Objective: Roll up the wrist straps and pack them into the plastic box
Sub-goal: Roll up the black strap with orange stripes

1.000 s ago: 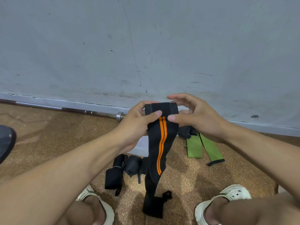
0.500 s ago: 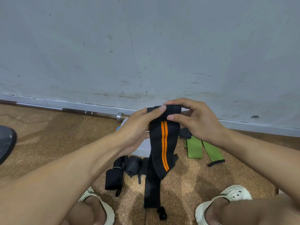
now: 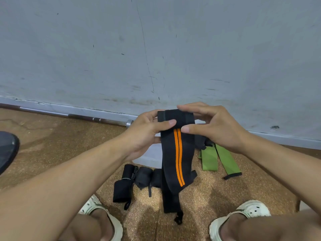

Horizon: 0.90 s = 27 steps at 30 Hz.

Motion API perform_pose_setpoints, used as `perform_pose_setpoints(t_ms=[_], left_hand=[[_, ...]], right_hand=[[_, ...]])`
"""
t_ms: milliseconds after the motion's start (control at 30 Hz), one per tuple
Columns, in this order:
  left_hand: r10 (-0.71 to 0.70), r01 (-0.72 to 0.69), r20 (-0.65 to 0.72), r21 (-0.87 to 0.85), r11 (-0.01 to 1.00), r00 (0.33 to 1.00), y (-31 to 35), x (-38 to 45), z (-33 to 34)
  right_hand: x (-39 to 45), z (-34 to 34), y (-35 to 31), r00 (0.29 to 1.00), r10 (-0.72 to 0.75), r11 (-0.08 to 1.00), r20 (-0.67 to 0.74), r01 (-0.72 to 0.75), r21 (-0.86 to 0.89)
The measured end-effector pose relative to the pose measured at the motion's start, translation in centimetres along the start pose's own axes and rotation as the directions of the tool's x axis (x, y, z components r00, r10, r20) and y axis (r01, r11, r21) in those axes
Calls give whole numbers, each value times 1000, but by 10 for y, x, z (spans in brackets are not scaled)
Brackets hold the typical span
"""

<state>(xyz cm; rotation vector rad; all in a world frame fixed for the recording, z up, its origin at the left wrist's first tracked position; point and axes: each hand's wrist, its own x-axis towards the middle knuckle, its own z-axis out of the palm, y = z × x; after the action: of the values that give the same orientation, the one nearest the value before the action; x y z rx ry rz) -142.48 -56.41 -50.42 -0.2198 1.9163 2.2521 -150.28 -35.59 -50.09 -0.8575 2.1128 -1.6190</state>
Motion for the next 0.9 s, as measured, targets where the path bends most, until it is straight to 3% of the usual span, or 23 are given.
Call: perform_pose_setpoints(t_ms=[100, 233, 433, 567, 667, 800, 900], left_hand=[[45, -44, 2, -20, 999, 999, 1, 2, -3], [62, -63, -12, -31, 998, 998, -1, 1, -2], [-26, 28, 14, -96, 995, 1000, -6, 0, 10], [-63, 81, 140, -129, 988, 988, -2, -4, 16], [-136, 142, 117, -40, 989, 984, -4, -2, 14], [-121, 122, 20, -92, 988, 992, -8, 1, 12], [-91, 94, 31, -92, 991, 995, -7, 2, 9]], right_hand=[[-1, -1, -2, 986, 151, 975, 77, -161, 154], [-4, 4, 2, 987, 136, 972, 89, -150, 179], [-3, 9, 6, 997, 59, 972, -60, -43, 231], [1, 12, 9, 976, -145, 989, -159, 148, 8], [-1, 14, 13, 963, -214, 977, -164, 210, -43], [1, 10, 11, 981, -138, 990, -137, 136, -22], [1, 2, 7, 999, 12, 1000, -39, -12, 1]])
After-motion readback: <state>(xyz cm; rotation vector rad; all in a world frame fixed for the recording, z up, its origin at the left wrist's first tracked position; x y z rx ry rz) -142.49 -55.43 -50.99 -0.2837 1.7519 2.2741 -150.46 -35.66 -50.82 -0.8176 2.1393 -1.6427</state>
